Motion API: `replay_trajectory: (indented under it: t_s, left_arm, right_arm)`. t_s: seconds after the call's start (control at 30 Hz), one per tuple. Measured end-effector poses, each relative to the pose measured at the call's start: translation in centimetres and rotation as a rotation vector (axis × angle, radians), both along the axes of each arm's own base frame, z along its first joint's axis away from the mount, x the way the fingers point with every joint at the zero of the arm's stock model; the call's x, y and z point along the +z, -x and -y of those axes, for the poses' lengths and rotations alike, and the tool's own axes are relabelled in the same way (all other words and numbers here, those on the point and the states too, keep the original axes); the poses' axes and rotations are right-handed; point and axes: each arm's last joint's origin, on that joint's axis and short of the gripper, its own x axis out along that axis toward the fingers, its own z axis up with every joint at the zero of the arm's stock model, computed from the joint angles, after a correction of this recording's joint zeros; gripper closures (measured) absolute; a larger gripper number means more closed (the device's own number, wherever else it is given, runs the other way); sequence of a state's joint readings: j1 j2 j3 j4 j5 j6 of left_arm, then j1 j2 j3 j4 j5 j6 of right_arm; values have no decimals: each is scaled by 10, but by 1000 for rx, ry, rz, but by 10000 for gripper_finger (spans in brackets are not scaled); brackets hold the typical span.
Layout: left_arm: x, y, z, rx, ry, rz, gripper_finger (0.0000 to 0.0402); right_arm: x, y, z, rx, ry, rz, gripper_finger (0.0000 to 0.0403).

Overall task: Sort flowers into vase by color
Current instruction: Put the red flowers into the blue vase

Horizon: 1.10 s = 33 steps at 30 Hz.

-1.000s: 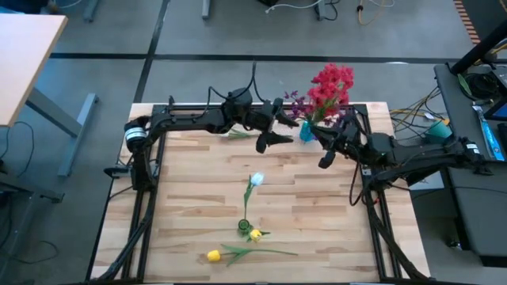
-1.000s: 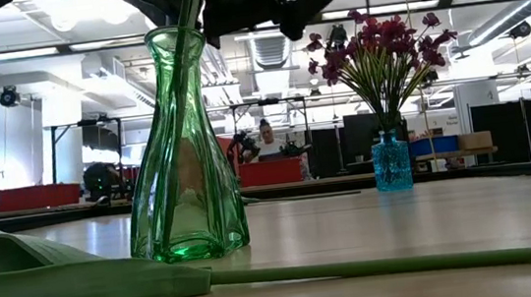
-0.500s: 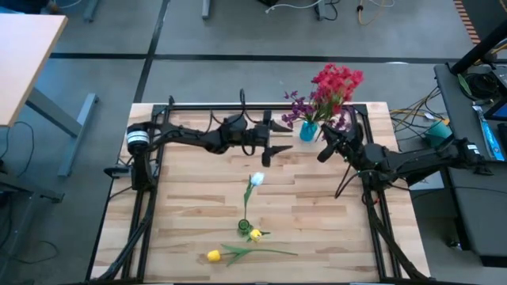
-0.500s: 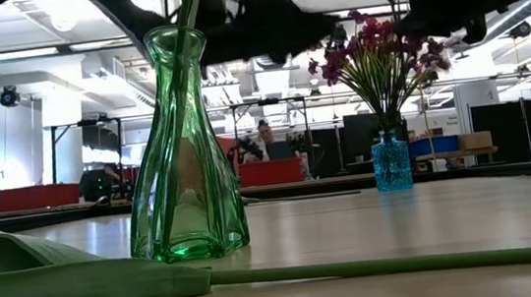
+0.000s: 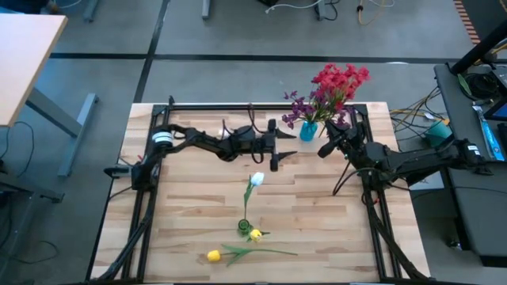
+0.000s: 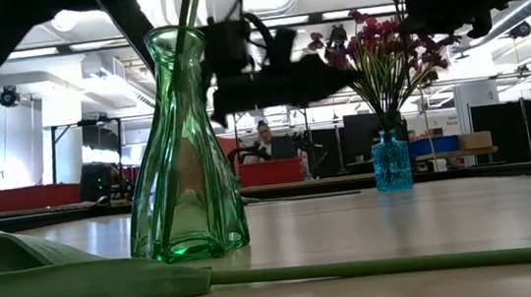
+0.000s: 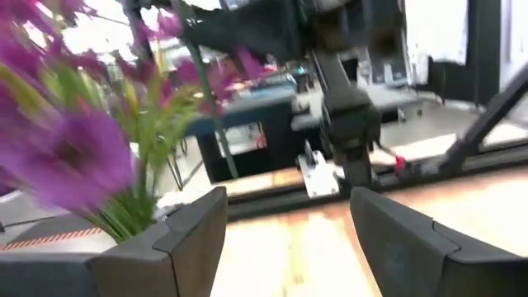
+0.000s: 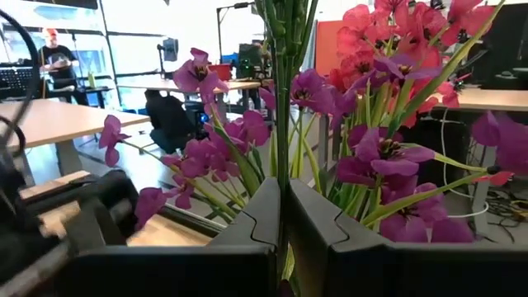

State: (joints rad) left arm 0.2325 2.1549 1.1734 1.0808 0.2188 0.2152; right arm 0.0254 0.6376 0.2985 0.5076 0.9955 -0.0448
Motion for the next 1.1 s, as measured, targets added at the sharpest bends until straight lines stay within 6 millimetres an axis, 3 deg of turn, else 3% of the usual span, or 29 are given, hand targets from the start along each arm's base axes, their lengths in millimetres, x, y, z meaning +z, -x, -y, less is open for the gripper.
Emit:
replay_trajectory:
  t_s: [0.37, 0.77, 1.1]
  left_arm:
    - [-40, -29, -25, -27, 79, -35, 161]
    - [-53, -41, -62, 44, 206, 1, 150]
    - [-62, -58, -81, 75, 242, 12, 98]
  right_arm:
    - [-2, -2, -1, 36, -15, 16, 394]
    - [-9, -7, 8, -22, -31, -8, 392]
    - [-9, -9, 11, -39, -40, 0, 391]
